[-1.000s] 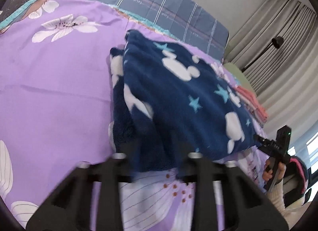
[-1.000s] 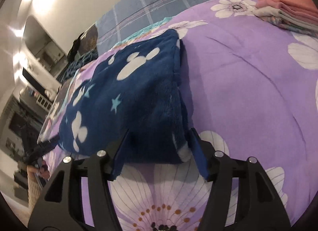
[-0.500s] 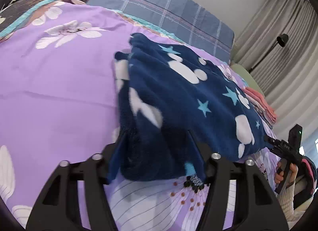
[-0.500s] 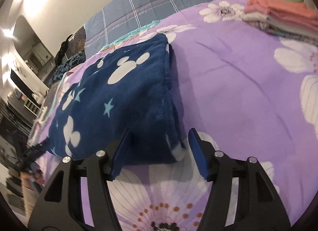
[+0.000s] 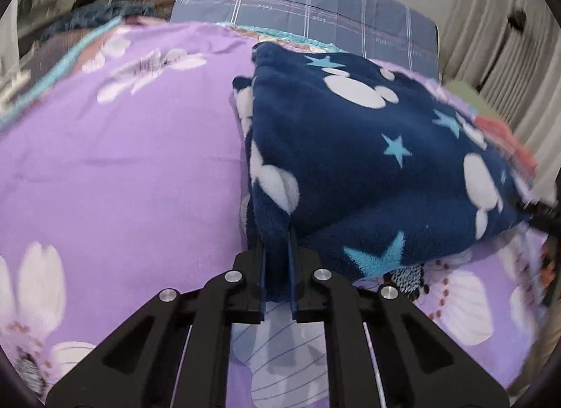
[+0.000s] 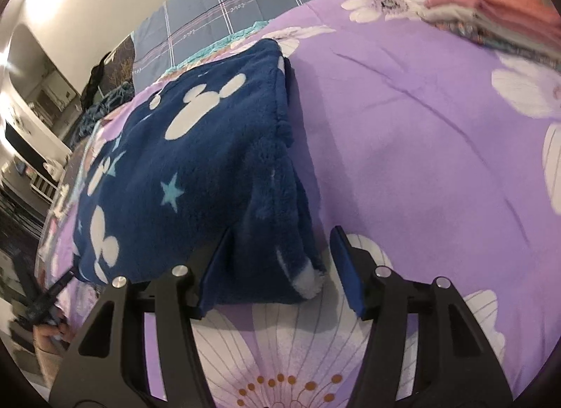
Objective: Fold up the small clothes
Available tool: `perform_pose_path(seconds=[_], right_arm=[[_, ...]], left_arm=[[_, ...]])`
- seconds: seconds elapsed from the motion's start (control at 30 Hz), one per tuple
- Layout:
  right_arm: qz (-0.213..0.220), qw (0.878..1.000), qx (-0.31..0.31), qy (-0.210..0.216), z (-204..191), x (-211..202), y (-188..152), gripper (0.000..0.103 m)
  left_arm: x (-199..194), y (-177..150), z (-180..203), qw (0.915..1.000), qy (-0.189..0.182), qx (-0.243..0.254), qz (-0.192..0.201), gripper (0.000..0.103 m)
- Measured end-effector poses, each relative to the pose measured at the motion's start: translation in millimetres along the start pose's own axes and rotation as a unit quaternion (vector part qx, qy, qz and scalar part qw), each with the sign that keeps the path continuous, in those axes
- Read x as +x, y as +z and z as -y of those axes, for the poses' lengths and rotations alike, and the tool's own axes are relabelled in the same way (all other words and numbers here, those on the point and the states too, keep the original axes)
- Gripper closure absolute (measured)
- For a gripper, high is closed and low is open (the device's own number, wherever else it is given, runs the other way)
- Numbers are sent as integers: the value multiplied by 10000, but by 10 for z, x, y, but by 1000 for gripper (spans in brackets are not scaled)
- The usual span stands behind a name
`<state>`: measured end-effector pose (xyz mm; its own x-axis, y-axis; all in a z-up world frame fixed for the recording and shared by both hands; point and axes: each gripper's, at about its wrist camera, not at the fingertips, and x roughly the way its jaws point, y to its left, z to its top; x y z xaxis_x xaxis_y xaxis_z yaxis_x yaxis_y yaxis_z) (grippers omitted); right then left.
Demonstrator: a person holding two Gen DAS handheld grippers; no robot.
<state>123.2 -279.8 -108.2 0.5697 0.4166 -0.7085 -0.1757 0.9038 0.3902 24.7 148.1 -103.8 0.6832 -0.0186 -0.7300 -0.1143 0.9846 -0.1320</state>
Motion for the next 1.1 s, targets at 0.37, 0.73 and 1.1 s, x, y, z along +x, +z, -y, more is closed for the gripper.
perform_pose_path(seconds=[0.37, 0.73, 1.1], right_arm=[[156, 9963, 453, 719, 377, -161, 140, 72], [-531, 9953, 205, 779, 647, 210, 945, 68], [-1375, 9729, -340, 1828, 256, 1121, 1581, 37]], left_arm=[[-520, 363, 1176, 9882, -333, 1296, 749, 67], [307, 127, 3434, 9307, -1762, 3206, 22, 44], [700, -92, 3698, 9249, -1460, 3494, -336, 32]])
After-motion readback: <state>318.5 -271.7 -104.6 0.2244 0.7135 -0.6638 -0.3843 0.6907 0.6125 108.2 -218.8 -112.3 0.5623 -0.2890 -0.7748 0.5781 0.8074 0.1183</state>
